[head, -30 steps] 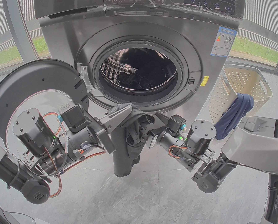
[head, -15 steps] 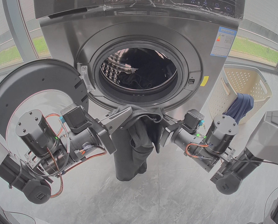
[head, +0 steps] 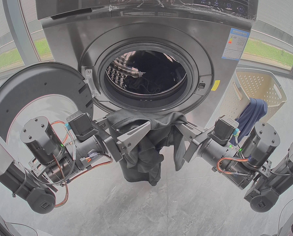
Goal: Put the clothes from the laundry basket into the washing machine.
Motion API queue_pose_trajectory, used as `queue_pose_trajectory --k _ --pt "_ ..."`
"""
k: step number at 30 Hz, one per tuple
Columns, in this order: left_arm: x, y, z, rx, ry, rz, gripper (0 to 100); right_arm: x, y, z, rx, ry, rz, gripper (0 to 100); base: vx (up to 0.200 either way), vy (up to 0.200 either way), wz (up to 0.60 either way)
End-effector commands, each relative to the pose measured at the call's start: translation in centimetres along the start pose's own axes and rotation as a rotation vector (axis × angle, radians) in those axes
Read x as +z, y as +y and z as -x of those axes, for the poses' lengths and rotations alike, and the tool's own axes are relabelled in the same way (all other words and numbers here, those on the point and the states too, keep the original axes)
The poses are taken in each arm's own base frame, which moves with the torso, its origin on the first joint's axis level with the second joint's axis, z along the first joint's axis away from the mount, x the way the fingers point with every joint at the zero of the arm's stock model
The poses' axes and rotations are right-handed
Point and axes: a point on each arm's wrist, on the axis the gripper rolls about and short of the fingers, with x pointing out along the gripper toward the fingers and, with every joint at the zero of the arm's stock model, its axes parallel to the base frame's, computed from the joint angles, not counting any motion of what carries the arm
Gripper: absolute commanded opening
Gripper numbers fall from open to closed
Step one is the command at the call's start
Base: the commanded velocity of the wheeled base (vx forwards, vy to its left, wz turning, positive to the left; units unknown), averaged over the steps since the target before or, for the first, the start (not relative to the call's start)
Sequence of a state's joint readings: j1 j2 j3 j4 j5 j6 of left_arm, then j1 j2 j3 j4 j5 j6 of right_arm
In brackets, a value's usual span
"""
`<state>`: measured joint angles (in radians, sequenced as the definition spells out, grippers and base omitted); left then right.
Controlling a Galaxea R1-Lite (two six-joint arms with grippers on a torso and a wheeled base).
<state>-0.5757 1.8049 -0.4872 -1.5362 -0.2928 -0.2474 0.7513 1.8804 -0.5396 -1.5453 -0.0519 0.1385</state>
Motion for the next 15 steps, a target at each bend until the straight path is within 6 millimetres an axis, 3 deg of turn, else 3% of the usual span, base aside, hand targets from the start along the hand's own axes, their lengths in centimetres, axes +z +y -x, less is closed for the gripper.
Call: queue_pose_trajectory --k 1,15 --pt "-2.2 0.8 -0.2 0.029 0.071 0.021 100 2.3 1.4 0.9 0.047 -0.067 -0.008 0 0.000 0.000 0.00" --pt "-7.5 2.2 -0.5 0.057 0.244 0.065 100 3.5 2.0 0.6 0.069 -0.119 -0.014 0 0.000 0.000 0.00"
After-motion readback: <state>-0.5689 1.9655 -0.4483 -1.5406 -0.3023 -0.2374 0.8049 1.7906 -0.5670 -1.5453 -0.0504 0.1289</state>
